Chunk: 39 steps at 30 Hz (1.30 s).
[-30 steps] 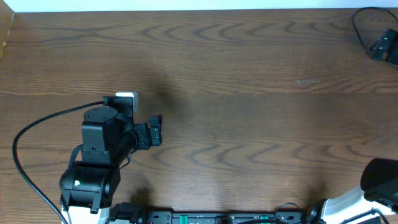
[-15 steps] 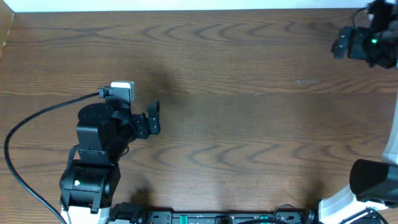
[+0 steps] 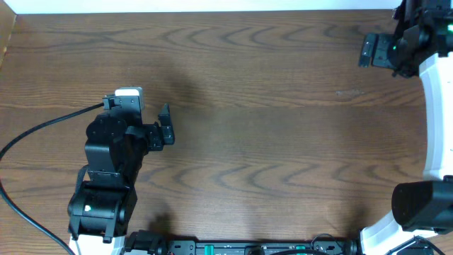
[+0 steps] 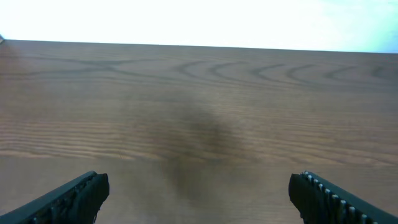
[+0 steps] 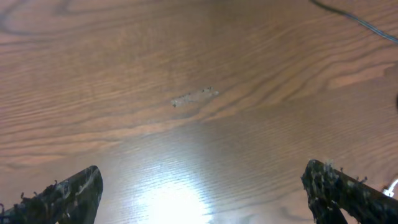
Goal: Untangle cables
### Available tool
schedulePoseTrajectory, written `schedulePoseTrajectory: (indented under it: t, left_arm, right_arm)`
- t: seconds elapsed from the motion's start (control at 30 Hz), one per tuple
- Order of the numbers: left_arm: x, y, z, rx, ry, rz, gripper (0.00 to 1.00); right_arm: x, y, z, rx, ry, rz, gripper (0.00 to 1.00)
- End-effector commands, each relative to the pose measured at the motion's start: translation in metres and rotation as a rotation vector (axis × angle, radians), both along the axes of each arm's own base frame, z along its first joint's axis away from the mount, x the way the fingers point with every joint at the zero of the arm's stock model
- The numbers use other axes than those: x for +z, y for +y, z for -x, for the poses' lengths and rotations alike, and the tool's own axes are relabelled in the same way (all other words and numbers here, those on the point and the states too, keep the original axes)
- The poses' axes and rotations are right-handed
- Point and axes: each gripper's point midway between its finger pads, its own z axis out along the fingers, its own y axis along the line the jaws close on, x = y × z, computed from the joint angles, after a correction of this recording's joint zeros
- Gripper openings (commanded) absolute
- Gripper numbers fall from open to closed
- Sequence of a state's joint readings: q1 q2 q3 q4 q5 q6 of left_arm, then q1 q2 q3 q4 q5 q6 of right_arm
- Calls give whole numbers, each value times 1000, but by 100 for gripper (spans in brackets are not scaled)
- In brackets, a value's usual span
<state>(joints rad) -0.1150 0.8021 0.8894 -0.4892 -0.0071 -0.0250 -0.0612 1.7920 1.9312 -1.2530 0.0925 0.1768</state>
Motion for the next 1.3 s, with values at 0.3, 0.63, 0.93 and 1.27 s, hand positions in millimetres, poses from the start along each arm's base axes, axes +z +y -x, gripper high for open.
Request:
schedulePoseTrajectory:
  t: [0.3,0.63,0.93,1.27]
  left_arm:
    - [-5,4,1,22,21,-19,98]
    - [-5,4,0,22,20,-25,98]
    - [-21,7,9,14,91,-58,98]
    - [-24,15,-4,78,95,-60,98]
  right_arm:
    - [-40,6,3,2,47,-21,99]
    - [-76,-5,12,-26,112,49,99]
    - [-84,6,22,-15,143,40,99]
    - [-43,5,48,-37,95,133,99]
